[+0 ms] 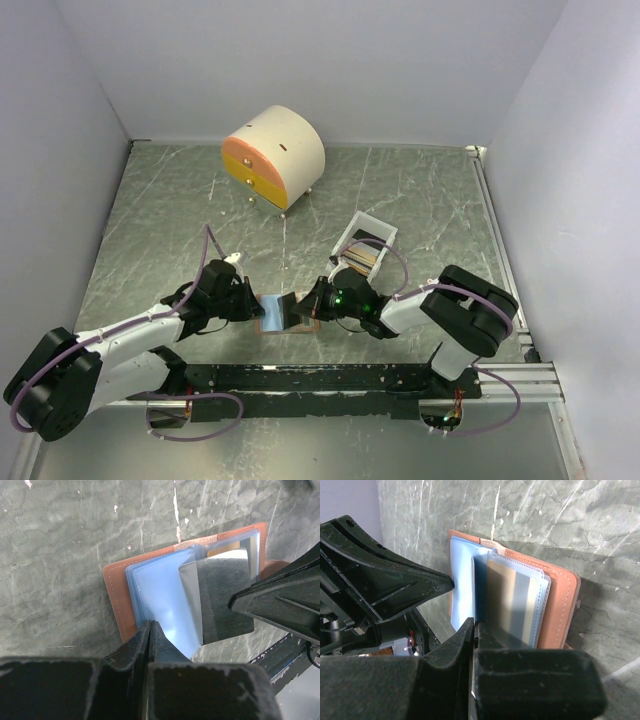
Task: Put the credit cards into the card holder
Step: Insert the credit card into the card holder.
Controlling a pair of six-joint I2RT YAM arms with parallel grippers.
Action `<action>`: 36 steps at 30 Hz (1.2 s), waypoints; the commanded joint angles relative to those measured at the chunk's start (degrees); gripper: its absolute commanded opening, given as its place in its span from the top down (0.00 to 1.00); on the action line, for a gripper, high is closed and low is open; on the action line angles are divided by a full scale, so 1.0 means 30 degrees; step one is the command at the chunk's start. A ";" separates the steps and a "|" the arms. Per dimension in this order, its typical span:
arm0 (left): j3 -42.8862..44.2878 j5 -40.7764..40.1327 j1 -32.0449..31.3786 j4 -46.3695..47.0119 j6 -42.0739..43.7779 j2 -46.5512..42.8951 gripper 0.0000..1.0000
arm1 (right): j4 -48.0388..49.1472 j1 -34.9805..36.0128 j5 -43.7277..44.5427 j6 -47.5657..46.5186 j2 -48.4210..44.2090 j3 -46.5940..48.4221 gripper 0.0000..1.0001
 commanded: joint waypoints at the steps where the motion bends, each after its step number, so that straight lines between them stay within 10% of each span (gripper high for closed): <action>1: -0.0547 0.0258 0.0039 -0.0747 -0.0175 0.0275 0.90 | 0.0238 -0.0034 0.0373 -0.0030 0.0394 -0.0017 1.00; 11: -0.0559 0.0349 0.0013 -0.0627 -0.0656 -0.0006 0.90 | -0.7889 0.0127 0.1949 -0.1720 -0.0407 0.2492 0.69; 36: -0.0713 0.0127 0.0017 -0.0886 -0.1913 -0.0847 0.90 | -0.9334 0.2414 0.3792 -0.0415 0.0550 0.3837 0.73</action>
